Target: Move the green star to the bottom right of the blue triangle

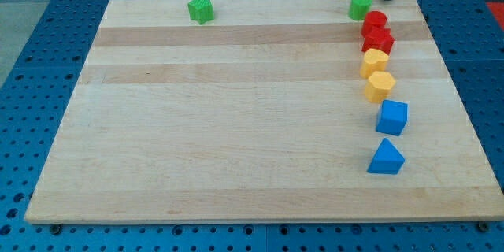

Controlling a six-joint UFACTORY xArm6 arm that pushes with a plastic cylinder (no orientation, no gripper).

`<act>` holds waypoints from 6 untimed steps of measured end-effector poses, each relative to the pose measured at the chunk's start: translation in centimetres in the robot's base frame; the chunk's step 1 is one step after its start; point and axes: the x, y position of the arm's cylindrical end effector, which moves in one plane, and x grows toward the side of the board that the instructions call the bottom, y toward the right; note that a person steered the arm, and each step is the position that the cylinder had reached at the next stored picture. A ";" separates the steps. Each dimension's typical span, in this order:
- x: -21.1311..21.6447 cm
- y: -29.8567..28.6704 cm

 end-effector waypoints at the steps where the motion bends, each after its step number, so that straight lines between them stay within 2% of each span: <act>1: 0.0 -8.3; 2: 0.8 -14.8; 4: 4.5 -5.4; 5: 4.5 -6.0; 6: 4.0 -10.3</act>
